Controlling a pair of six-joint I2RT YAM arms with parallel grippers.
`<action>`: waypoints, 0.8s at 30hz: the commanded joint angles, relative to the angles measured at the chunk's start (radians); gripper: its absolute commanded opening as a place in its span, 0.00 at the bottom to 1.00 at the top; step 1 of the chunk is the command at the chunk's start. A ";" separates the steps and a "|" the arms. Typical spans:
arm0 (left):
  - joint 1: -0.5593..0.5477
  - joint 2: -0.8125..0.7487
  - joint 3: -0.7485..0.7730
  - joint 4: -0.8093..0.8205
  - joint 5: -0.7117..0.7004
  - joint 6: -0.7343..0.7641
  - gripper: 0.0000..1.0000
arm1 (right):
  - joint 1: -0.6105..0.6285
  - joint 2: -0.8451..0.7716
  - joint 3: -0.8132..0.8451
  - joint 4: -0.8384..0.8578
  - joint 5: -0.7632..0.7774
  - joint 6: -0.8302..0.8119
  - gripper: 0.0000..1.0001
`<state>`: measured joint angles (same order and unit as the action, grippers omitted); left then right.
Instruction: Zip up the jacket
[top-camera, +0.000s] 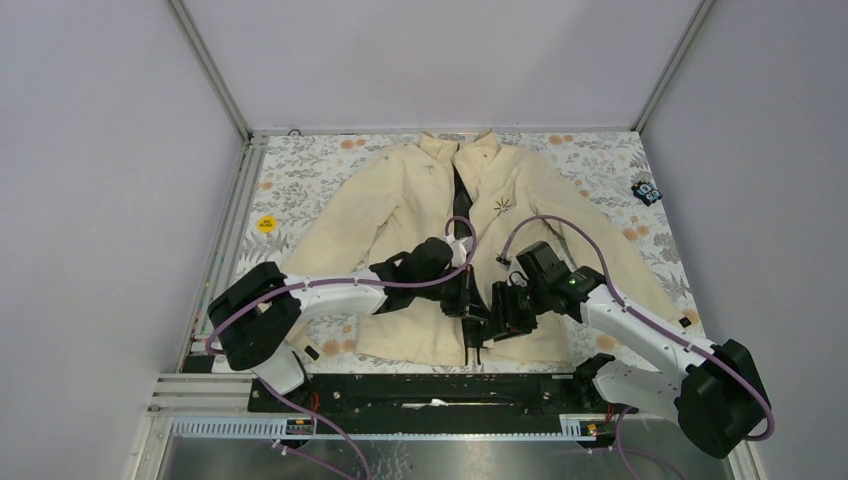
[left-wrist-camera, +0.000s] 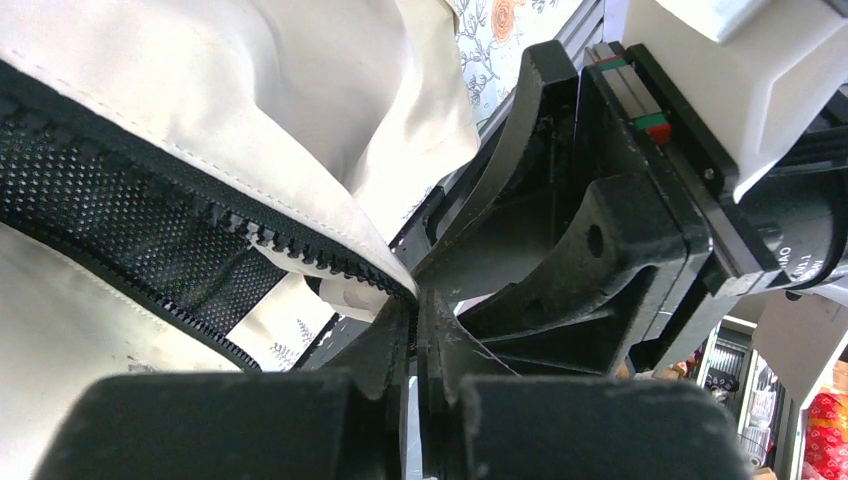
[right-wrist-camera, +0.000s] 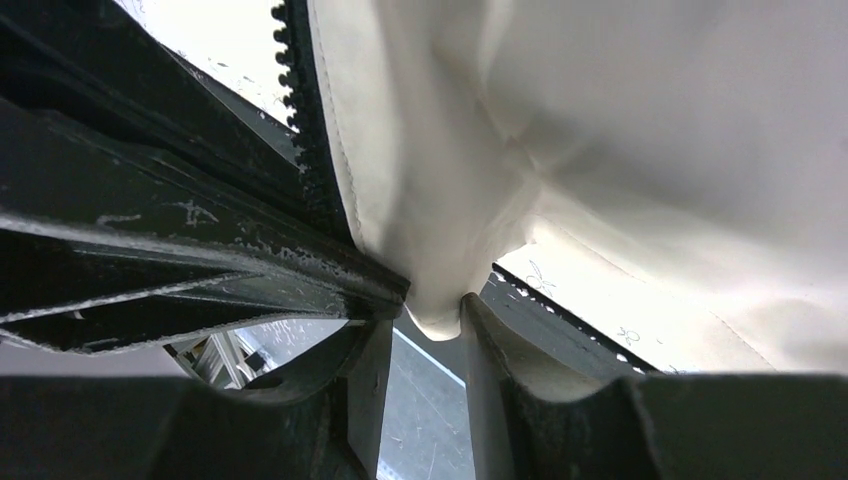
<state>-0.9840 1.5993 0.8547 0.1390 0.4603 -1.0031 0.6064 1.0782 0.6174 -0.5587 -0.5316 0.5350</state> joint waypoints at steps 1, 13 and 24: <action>0.005 -0.018 0.002 0.073 0.001 -0.009 0.00 | -0.004 0.001 0.003 0.040 0.023 -0.022 0.38; 0.034 -0.144 -0.061 -0.003 -0.032 0.058 0.60 | -0.004 -0.062 -0.012 0.006 0.119 0.025 0.00; -0.147 -0.154 0.055 -0.556 -0.386 0.153 0.63 | -0.004 -0.099 0.014 -0.049 0.242 0.040 0.00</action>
<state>-1.0428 1.3838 0.8066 -0.1692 0.2665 -0.8780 0.6064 0.9981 0.5926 -0.5945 -0.3340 0.5598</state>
